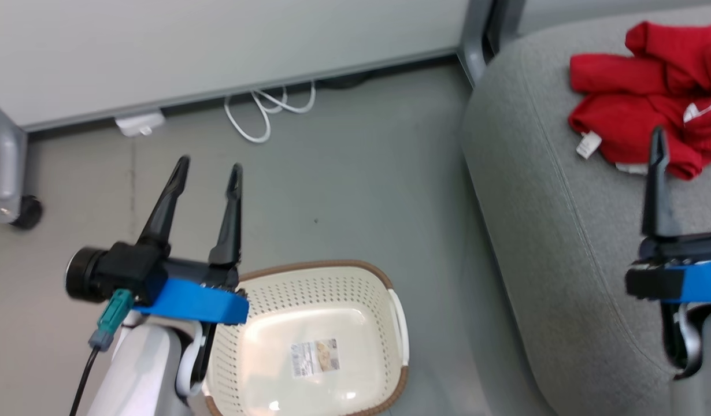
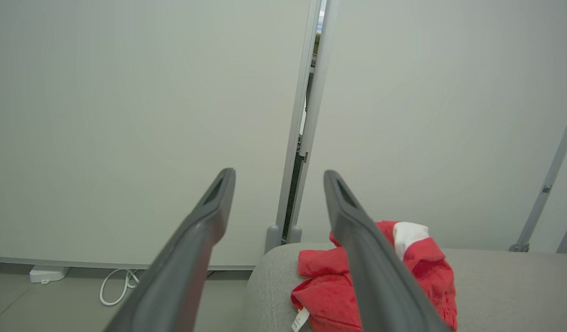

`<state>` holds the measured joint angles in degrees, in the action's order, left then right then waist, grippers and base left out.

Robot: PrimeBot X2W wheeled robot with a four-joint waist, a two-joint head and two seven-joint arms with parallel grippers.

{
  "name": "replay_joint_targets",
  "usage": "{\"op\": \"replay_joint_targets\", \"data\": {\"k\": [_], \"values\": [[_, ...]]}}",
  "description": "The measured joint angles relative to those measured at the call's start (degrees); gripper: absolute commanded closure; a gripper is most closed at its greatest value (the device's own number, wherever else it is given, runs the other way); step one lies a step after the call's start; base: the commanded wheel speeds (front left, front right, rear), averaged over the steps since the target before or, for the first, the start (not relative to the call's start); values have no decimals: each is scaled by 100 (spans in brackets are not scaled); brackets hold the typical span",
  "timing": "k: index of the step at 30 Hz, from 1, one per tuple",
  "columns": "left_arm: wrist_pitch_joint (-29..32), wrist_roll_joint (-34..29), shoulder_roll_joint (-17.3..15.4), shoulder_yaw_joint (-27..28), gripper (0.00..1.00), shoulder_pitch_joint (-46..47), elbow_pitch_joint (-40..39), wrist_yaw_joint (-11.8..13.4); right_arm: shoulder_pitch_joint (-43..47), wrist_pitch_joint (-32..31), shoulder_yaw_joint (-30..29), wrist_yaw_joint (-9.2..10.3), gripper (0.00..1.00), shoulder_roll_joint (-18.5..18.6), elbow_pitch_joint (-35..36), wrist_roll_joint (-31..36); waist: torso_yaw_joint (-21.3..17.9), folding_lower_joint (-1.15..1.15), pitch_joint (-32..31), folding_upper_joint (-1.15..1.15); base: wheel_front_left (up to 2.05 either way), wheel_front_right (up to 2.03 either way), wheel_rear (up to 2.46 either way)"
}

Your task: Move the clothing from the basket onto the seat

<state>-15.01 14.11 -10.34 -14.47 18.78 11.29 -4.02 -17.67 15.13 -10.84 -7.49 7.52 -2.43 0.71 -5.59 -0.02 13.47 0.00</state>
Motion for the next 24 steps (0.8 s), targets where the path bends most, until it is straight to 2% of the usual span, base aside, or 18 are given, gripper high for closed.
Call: {"op": "replay_joint_targets", "data": {"k": [7,13,24], "values": [[0,-258,154,580,0,-689,30,-34,492,0,335,0,0,-176,-181,-80,369,0,-562,0,0,0,0],[0,-323,286,945,0,-1116,133,-107,863,0,375,0,0,-276,-381,-190,635,0,-946,0,0,0,0],[1,-472,445,1223,0,-1441,197,-238,1363,0,417,0,0,-416,-660,-361,863,1,-1215,0,0,0,0]]}}
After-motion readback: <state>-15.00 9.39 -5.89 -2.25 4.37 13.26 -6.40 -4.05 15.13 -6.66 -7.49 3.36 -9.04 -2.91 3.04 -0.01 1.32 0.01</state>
